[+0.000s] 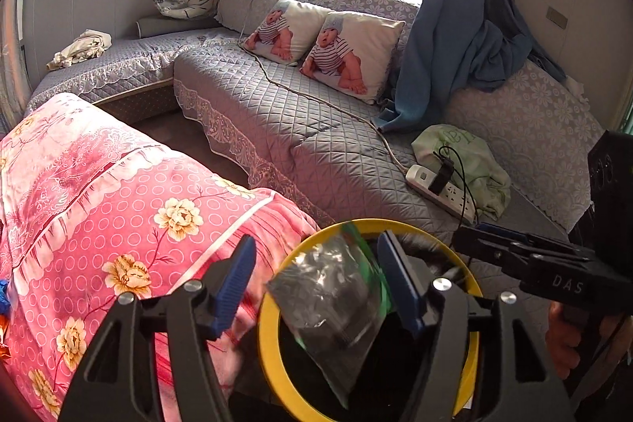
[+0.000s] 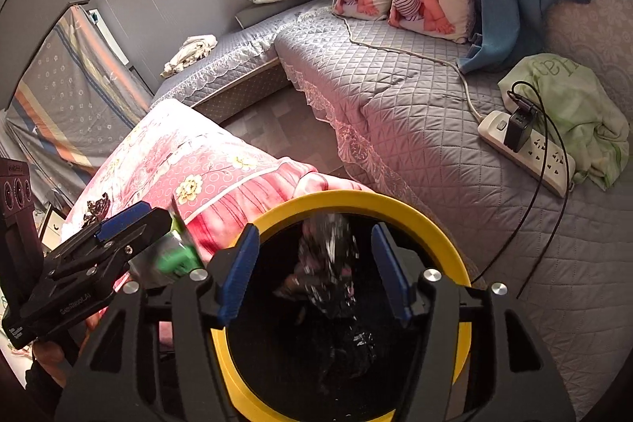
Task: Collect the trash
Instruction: 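Carry the black bag and green wrapper to the yellow-rimmed bin and release both, then move both open tools back over the trash on the bed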
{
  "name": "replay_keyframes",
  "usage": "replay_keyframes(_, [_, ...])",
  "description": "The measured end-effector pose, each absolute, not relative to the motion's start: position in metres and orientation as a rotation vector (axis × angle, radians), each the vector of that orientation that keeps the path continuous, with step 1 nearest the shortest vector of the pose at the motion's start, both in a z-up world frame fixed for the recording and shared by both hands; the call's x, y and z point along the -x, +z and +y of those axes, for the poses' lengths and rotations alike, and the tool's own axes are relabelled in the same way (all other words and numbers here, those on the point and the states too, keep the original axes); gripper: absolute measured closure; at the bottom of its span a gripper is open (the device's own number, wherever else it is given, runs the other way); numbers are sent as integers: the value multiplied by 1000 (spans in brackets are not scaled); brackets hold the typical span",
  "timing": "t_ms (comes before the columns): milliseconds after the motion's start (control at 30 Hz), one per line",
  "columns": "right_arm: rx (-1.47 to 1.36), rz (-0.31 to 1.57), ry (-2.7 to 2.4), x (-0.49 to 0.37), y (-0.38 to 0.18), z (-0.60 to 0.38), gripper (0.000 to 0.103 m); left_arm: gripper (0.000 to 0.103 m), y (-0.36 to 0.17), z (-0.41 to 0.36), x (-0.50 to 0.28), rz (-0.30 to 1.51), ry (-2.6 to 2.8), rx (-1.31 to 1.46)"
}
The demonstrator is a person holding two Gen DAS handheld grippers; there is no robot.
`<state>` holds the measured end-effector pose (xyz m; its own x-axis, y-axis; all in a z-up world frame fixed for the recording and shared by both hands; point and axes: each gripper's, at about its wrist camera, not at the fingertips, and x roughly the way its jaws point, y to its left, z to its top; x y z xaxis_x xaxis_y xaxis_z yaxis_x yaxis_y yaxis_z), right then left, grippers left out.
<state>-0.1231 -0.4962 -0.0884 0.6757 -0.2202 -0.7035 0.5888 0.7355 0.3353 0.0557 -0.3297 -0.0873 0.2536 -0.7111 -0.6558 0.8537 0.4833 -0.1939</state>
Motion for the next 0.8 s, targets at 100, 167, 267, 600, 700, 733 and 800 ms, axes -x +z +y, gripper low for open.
replay_keyframes(100, [-603, 673, -493, 127, -86, -501, 42, 40, -86, -326, -62, 772, -1059, -195])
replay_keyframes(167, [-604, 664, -505, 129, -84, -502, 42, 40, -84, -323, -66, 770, -1047, -182])
replay_keyframes(267, [-609, 654, -505, 130, -82, -503, 42, 40, -79, -318, -71, 762, -1036, -160])
replay_keyframes(600, [-572, 601, -473, 118, -65, -494, 42, 40, -51, -290, -89, 708, -978, -89])
replay_keyframes(700, [-553, 592, -445, 106, -58, -488, 42, 40, -41, -278, -96, 681, -940, -75])
replay_keyframes(733, [-546, 586, -435, 102, -56, -485, 42, 40, -37, -274, -98, 672, -926, -69])
replay_keyframes(800, [-532, 576, -414, 93, -51, -480, 42, 40, -29, -263, -103, 653, -897, -60])
